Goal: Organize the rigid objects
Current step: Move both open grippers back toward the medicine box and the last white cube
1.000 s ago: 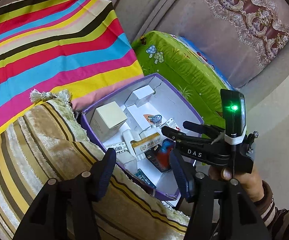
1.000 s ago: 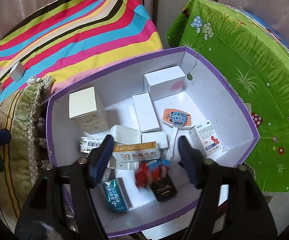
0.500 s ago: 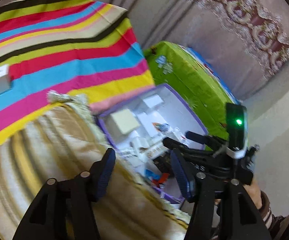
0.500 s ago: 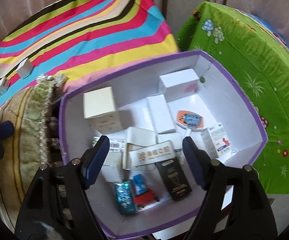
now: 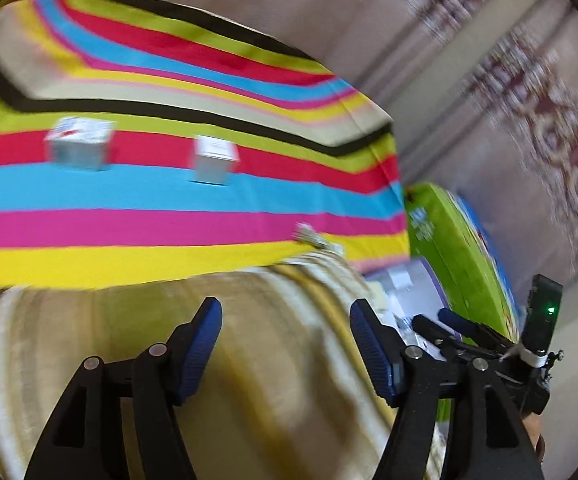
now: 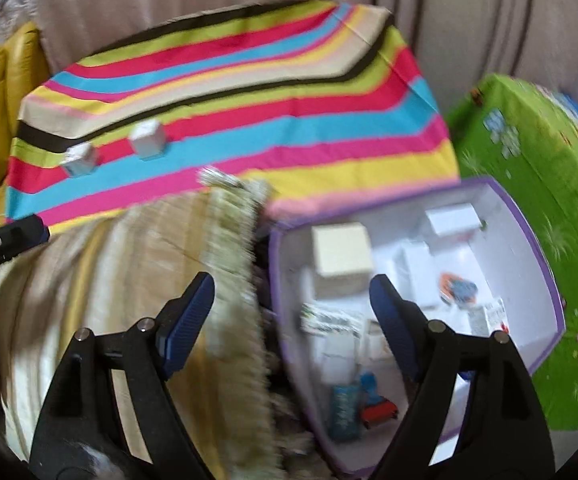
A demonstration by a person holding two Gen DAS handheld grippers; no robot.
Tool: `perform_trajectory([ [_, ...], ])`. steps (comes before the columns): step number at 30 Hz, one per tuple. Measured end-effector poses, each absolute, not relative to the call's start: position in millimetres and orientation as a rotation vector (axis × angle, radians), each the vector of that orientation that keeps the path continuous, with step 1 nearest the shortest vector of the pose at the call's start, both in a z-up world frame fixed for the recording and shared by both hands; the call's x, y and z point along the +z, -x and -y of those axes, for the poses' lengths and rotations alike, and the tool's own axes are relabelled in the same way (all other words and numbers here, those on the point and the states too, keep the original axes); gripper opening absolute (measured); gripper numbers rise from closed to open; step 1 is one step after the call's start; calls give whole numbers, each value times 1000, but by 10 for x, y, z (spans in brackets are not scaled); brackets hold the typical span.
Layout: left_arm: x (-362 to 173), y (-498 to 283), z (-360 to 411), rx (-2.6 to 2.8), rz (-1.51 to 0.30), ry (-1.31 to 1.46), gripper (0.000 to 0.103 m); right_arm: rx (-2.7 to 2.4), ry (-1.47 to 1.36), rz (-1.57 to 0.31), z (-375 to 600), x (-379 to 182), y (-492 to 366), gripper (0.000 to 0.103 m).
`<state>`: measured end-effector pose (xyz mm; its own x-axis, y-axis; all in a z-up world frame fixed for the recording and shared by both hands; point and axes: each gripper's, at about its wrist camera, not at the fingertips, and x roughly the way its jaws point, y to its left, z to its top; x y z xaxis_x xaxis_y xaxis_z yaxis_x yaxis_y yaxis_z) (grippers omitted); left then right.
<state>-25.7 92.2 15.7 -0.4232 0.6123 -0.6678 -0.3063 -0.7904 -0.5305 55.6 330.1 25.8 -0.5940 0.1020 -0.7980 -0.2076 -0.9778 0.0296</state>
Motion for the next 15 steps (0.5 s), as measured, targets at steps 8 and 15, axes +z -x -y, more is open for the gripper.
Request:
perform_trajectory([
  [8,128,148,-162,2328,514,1257,73,2761,1330,-113,-2788,449,-140,84],
  [15,356,523,165,2523,369,1295,82,2765,1258,-109,-2487,650,565,85],
])
